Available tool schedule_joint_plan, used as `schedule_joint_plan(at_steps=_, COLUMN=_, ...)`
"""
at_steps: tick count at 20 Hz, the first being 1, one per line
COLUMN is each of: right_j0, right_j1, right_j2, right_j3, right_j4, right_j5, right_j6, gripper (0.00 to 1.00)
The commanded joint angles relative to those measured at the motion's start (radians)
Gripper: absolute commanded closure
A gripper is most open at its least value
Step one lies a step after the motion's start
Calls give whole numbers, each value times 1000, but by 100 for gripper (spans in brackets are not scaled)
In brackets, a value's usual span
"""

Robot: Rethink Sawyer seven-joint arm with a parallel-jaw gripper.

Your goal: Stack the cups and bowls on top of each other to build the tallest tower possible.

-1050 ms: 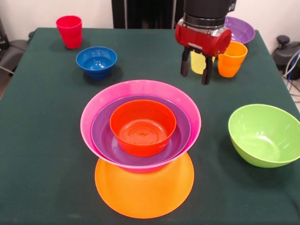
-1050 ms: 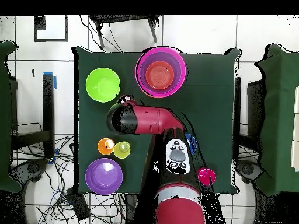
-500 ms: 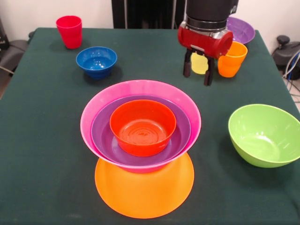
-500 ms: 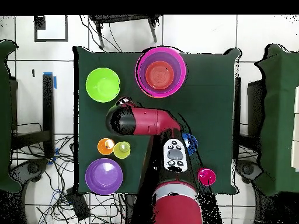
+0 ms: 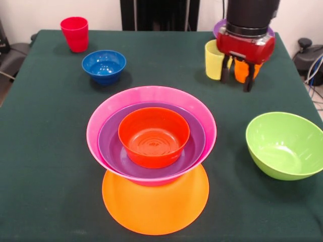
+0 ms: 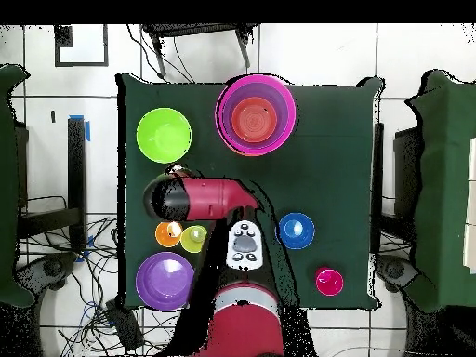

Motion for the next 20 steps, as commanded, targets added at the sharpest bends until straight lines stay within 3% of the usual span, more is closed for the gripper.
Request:
schedule_joint_plan(at_steps=1, right_j0=58, right_j1=24, right_j2=13, right_j3=43, right_j4=56, right_j5=1, right_j6=173, gripper=0)
schedule_joint_plan(at_steps=10, right_j0=127, right_j1=123, right_j2=-43, right_j3=-53, right_j4=129, right_j5=-82, right_j6=199, gripper=0)
schedule_joint_plan(at_steps=20, right_j0=195, right_j1=209, right_j2=-134, right_j3=-199, right_j4=222, right_j5=-20, right_j6=177, gripper=0)
